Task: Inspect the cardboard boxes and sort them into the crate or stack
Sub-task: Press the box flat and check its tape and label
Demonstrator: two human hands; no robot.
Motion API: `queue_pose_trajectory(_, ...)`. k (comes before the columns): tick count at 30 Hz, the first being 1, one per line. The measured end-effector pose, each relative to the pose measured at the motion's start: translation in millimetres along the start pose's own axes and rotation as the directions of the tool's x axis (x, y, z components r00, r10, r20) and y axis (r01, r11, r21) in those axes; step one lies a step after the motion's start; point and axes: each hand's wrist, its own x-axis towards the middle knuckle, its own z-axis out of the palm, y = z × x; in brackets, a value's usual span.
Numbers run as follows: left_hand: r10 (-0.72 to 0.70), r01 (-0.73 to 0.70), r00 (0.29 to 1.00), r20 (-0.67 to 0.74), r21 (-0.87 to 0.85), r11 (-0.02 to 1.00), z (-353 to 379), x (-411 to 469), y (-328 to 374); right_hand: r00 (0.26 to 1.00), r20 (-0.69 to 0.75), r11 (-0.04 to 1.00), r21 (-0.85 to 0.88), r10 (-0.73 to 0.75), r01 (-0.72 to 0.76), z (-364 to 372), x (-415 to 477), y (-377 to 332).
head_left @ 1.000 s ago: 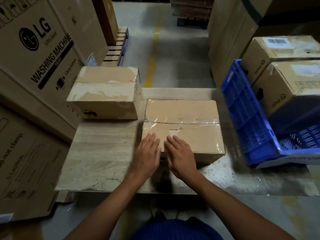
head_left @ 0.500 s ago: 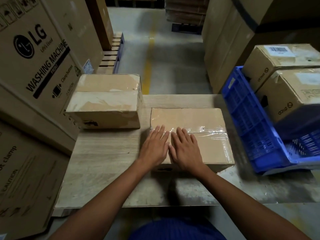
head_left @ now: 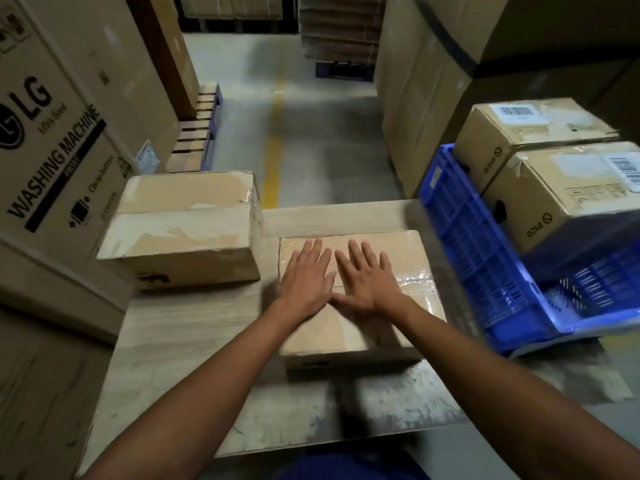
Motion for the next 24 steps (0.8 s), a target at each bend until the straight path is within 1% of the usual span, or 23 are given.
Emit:
queue_pose_trajectory(3,-0.012,0.011,1.0,0.013,0.018,1.0,1,2,0,1.0,-0.018,1.0,-0.003,-0.016,0.016,10,0,4)
queue_pose_trajectory(7,-0.026,0.026,0.999,0.043,0.011,1.0,-10,11,7,0.999,0.0,0.997,0.06,-0.039,0.038,-5,7,15)
queue_pose_trajectory(10,0.036,-0.034,0.999,0.028,-0.079,0.996,-14,8,16,0.997,-0.058,0.991,0.123,-0.047,0.054,-19,-1,26)
queue_pose_trajectory(12,0.09,-0.086,0.996,0.027,-0.097,0.991,-10,-5,28,0.993,-0.113,0.99,0.134,-0.026,0.041,-17,-12,28)
queue_pose_trajectory(15,0.073,-0.071,0.997,0.021,-0.067,0.995,3,-25,47,0.989,-0.148,0.994,0.108,-0.018,0.034,0,-31,27)
queue_pose_trajectory(19,0.034,-0.034,0.999,-0.005,0.009,0.999,21,-42,53,0.983,-0.181,0.994,0.107,0.002,0.018,26,-56,17)
queue_pose_trajectory(22,0.027,-0.029,0.999,0.02,0.073,0.997,28,-43,52,0.987,-0.158,0.993,0.119,0.026,-0.007,37,-66,10)
queue_pose_trajectory(24,0.018,-0.023,0.999,0.049,0.083,0.996,29,-40,53,0.991,-0.134,0.992,0.123,0.014,0.003,35,-63,13)
